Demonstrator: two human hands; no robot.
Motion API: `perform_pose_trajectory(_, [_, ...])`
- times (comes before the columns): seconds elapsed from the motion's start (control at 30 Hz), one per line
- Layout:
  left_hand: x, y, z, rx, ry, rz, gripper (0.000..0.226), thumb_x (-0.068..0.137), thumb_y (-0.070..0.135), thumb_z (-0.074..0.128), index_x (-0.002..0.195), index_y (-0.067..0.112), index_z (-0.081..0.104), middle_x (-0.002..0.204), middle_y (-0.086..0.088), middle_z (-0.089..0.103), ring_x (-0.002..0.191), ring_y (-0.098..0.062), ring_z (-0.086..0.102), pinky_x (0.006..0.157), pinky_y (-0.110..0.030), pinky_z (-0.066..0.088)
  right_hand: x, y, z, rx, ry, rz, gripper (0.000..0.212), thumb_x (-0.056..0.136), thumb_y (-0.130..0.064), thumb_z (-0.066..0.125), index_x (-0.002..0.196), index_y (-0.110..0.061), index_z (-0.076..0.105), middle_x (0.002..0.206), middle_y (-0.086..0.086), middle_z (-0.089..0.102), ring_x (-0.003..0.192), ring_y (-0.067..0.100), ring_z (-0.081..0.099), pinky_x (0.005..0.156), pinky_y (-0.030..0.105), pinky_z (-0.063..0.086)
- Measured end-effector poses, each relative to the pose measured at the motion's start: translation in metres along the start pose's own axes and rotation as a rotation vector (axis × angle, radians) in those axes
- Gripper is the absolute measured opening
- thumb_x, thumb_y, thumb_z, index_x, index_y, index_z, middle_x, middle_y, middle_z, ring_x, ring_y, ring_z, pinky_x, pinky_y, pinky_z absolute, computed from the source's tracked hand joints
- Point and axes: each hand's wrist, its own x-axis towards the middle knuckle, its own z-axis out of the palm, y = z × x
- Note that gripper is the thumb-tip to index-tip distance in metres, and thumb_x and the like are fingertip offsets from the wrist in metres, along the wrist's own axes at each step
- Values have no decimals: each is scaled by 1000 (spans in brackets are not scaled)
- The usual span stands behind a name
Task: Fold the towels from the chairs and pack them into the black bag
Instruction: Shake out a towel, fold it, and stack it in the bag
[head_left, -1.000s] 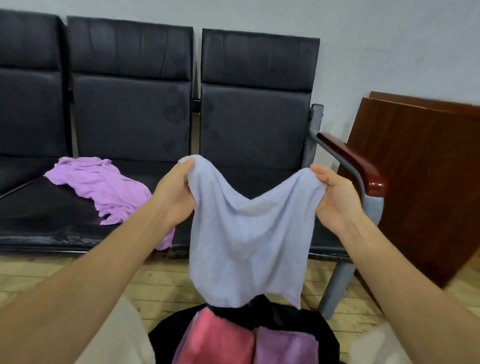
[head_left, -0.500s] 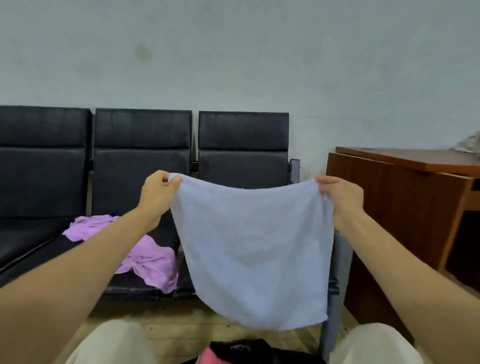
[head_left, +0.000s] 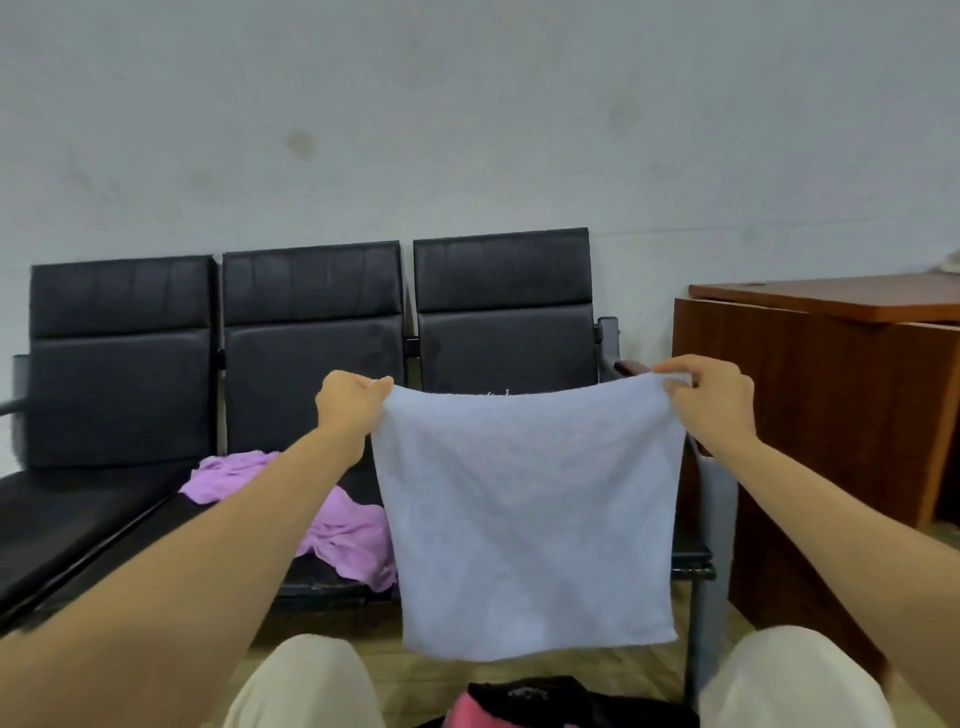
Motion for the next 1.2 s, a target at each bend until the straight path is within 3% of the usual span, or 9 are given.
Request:
perform_pose_trajectory(0.07, [3, 0, -1, -65, 9, -76, 19, 89, 15, 64, 73, 10, 57, 77, -3, 55, 75, -20, 52, 74, -35, 47, 0, -3, -1, 34, 23, 89, 22, 94, -9, 59, 113, -9, 70, 118, 8, 66, 115, 23, 56, 99, 23, 34])
perform_pose_trajectory(0.17, [6, 1, -7, -271, -24, -237, 18, 85, 16, 70, 97, 4, 63, 90, -7, 63, 87, -23, 61, 82, -38, 54, 4, -3, -1, 242, 42, 287, 16, 91, -14, 65, 104, -12, 73, 115, 6, 67, 113, 20, 55, 104, 36, 41])
perform_pose_trajectory(0.27, [6, 3, -12, -351, -85, -248, 22, 82, 11, 72, 101, 3, 64, 98, -10, 66, 90, -24, 64, 82, -36, 54, 10, -5, -2, 370, 58, 376, 8, 88, -15, 69, 87, -22, 73, 112, 1, 66, 116, 23, 54, 105, 41, 43])
perform_pose_trajectory(0.5, [9, 5, -23, -154, -137, 24, 20, 78, 2, 74, 94, 13, 72, 112, -8, 65, 109, -25, 58, 99, -39, 47, 15, -13, -7, 315, 117, 299, 21, 87, -14, 71, 108, -9, 73, 113, 6, 68, 100, 13, 54, 89, 26, 42])
perform_pose_trajectory(0.6, [5, 2, -21, 44, -33, 118, 20, 81, 3, 71, 100, 10, 72, 111, -8, 65, 106, -20, 55, 88, -28, 43, 15, -17, -9, 224, 101, 256, 24, 86, -13, 71, 110, -8, 72, 116, 8, 68, 97, 13, 53, 89, 26, 43])
perform_pose_trajectory(0.73, [4, -4, -20, 217, 68, 274, 19, 86, 4, 66, 105, 3, 71, 109, -15, 67, 103, -28, 61, 81, -27, 43, 13, -18, -8, 81, 13, 108, 37, 81, -12, 76, 117, -8, 69, 117, 11, 67, 102, 21, 59, 99, 31, 46])
perform_pose_trajectory(0.87, [3, -2, -18, 349, 114, 449, 18, 92, 11, 61, 103, 4, 72, 98, -16, 70, 90, -28, 64, 75, -29, 46, 16, -18, -3, -61, 31, 15, 28, 89, -13, 68, 115, -5, 69, 118, 13, 67, 106, 22, 59, 93, 21, 34])
perform_pose_trajectory(1.0, [12, 2, -12, 347, 191, 467, 20, 92, 15, 60, 102, 2, 70, 102, -16, 66, 85, -24, 58, 74, -29, 41, 23, -16, 5, -106, 113, 38, 21, 89, -20, 68, 102, -4, 71, 112, 14, 61, 92, 19, 57, 79, 25, 39])
perform_pose_trajectory(1.2, [23, -2, -4, 355, 210, 385, 16, 91, 17, 62, 99, 5, 69, 96, -12, 66, 75, -19, 53, 67, -31, 40, 31, -18, 16, -92, 81, 75, 23, 94, -24, 61, 106, -6, 69, 94, 10, 67, 73, 25, 69, 60, 26, 51])
